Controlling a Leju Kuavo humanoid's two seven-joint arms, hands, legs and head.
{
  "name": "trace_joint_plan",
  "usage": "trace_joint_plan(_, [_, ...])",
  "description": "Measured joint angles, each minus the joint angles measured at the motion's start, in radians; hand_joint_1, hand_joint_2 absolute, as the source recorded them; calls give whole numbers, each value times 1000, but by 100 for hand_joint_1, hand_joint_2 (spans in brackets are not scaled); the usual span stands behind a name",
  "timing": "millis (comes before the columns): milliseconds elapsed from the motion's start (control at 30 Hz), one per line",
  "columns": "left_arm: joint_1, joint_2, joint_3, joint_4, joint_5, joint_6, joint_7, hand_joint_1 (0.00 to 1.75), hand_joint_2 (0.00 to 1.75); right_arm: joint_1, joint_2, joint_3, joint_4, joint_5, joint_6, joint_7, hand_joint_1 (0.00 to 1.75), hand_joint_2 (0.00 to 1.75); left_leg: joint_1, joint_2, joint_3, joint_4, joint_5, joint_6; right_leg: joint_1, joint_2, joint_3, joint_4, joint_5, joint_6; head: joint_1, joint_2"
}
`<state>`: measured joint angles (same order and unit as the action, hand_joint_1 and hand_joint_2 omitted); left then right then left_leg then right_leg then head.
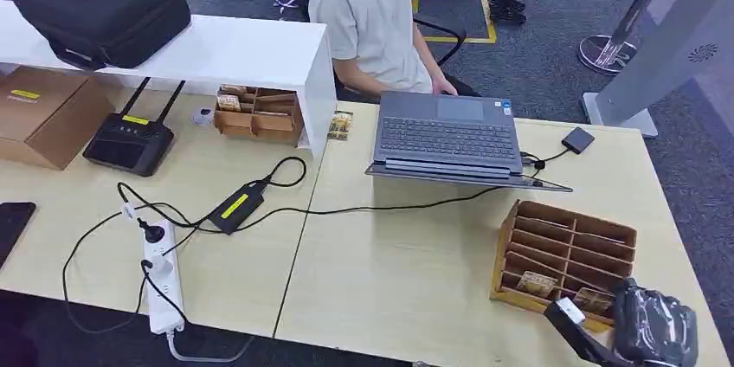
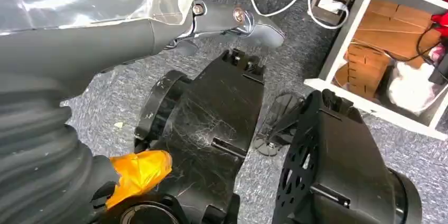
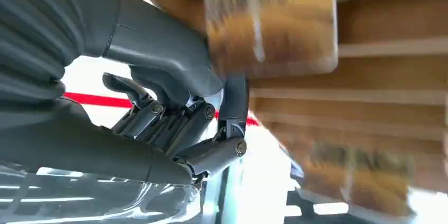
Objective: Pass the card to the sensor for recognition and then transmit it.
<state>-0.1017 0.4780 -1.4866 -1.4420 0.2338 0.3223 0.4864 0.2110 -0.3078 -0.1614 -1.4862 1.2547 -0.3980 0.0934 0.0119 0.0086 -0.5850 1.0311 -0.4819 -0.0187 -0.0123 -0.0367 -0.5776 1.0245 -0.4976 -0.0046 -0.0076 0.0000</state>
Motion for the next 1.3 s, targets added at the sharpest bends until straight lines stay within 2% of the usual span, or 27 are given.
trace_joint_plan(100, [-2, 0, 0, 3, -1, -6, -8, 0, 175, -1, 13, 0, -14, 17, -78, -11, 175, 175, 0, 0, 0, 0, 0, 0, 0, 0, 0, 0, 0, 0, 0, 0])
trace_joint_plan(267, [-5, 0, 0, 6, -4, -18, -14, 0, 175, -1, 35, 0, -40, 35, -152, -23, 175, 175, 0, 0, 0, 0, 0, 0, 0, 0, 0, 0, 0, 0, 0, 0])
trace_joint_plan(500, [-7, -1, 0, 10, -10, -22, -20, 0, 175, -1, 57, 0, -64, 35, -185, -31, 175, 175, 0, 0, 0, 0, 0, 0, 0, 0, 0, 0, 0, 0, 0, 0])
trace_joint_plan(533, [-7, -2, 0, 12, -11, -23, -21, 0, 175, -1, 59, 0, -66, 35, -189, -30, 30, 175, 0, 0, 0, 0, 0, 0, 0, 0, 0, 0, 0, 0, 0, 0])
trace_joint_plan(567, [-8, -1, 0, 12, -12, -25, -22, 0, 175, 0, 61, 0, -68, 35, -190, -31, 0, 175, 0, 0, 0, 0, 0, 0, 0, 0, 0, 0, 0, 0, 0, 0])
trace_joint_plan(867, [-10, -1, 0, 13, -21, -30, -23, 0, 175, 13, 66, 5, -106, 32, -136, -22, 0, 175, 0, 0, 0, 0, 0, 0, 0, 0, 0, 0, 0, 0, 0, 0])
trace_joint_plan(1300, [-18, -8, 0, 24, -31, -46, -23, 0, 175, 22, 67, 12, -133, 33, -133, -12, 0, 175, 0, 0, 0, 0, 0, 0, 0, 0, 0, 0, 0, 0, 0, 0])
